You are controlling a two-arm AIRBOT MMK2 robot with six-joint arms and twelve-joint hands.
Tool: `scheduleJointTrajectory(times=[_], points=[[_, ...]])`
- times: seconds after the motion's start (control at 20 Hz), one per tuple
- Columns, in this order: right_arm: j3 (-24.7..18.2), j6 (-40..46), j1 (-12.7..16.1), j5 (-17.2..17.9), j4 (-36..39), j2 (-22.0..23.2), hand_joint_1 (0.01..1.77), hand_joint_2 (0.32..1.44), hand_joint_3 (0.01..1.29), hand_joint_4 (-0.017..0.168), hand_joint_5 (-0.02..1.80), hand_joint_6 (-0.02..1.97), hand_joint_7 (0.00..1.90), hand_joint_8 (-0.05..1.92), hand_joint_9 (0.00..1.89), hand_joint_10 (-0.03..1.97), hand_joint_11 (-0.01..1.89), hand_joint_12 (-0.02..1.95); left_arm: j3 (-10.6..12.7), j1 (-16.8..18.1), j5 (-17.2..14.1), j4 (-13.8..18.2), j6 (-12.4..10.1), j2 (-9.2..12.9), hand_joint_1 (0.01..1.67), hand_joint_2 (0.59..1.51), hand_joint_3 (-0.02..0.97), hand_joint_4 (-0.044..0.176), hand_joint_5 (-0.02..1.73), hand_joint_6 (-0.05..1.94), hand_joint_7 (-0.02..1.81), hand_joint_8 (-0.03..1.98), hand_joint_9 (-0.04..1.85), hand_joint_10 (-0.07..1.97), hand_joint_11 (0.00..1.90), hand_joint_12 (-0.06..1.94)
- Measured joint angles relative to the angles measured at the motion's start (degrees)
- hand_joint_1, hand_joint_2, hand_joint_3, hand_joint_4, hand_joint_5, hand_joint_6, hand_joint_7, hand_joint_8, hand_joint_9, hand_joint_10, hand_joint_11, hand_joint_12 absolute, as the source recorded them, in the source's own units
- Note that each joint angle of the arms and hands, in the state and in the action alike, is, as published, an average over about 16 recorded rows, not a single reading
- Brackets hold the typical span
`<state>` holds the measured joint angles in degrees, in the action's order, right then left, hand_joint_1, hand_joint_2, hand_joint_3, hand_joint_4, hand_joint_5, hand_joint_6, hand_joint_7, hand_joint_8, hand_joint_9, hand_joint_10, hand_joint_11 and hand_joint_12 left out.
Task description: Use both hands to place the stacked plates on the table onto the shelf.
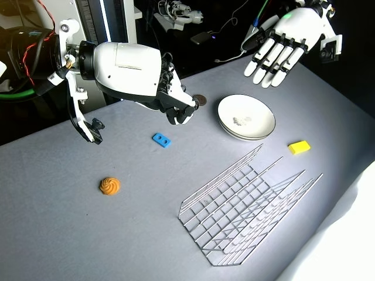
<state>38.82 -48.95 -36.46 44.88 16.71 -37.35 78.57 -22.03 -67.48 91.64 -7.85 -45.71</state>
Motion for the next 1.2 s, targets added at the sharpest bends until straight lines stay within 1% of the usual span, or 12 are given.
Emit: scheduleJointTrajectory(times=[0.2, 0.4, 0.6, 0.75, 1.0, 1.2], points=[[0.0, -0.01, -0.04, -0.01, 0.09, 0.0, 0.41, 1.16, 0.05, 0.001, 0.32, 0.24, 0.31, 0.32, 0.37, 0.03, 0.1, 0.4, 0.05, -1.02, -0.58, 0.69, -0.03, -0.38, 0.03, 1.181, 0.051, 0.004, 0.07, 0.01, 0.06, 0.01, 0.05, 0.01, 0.02, 0.0], [0.0, -0.02, -0.08, -0.05, 0.22, 0.0, 0.31, 1.17, 0.04, 0.001, 0.25, 0.18, 0.24, 0.24, 0.28, 0.02, 0.08, 0.3, 0.28, -2.71, -0.86, 1.12, 0.31, -0.83, 0.03, 1.173, 0.04, 0.004, 0.06, 0.01, 0.05, 0.01, 0.04, 0.0, 0.02, 0.0], [0.0, -0.05, -0.13, -0.03, 0.55, 0.0, 0.08, 1.2, 0.03, 0.001, 0.08, 0.03, 0.07, 0.03, 0.07, 0.01, 0.02, 0.04, 1.21, -5.46, -1.11, 1.15, 0.85, -1.72, 0.02, 1.177, 0.018, 0.004, 0.04, 0.0, 0.02, 0.01, 0.02, 0.0, 0.02, -0.01], [0.01, -0.08, -0.17, -0.09, 0.91, 0.0, 0.02, 1.21, 0.02, 0.002, 0.03, 0.02, 0.03, 0.02, 0.02, 0.0, 0.01, 0.0, 2.67, -8.07, -1.18, 0.32, 1.28, -2.67, 0.02, 1.163, 0.012, 0.004, 0.03, 0.0, 0.02, 0.01, 0.02, -0.01, 0.02, -0.01], [0.01, -0.14, -0.21, -0.16, 1.44, 0.0, 0.02, 1.19, 0.02, 0.003, 0.02, 0.02, 0.02, 0.02, 0.02, 0.0, 0.02, 0.0, 5.92, -12.48, -1.52, -2.04, 2.4, -4.11, 0.02, 1.138, 0.008, 0.004, 0.02, 0.0, 0.02, 0.01, 0.02, -0.01, 0.02, -0.01], [0.01, -0.19, -0.22, -0.16, 1.88, 0.0, 0.02, 1.17, 0.02, 0.003, 0.02, 0.02, 0.01, 0.02, 0.02, 0.0, 0.02, 0.0, 8.74, -15.49, -2.79, -4.05, 3.34, -5.06, 0.02, 1.124, 0.008, 0.003, 0.02, 0.0, 0.02, 0.01, 0.02, -0.01, 0.02, -0.01]])
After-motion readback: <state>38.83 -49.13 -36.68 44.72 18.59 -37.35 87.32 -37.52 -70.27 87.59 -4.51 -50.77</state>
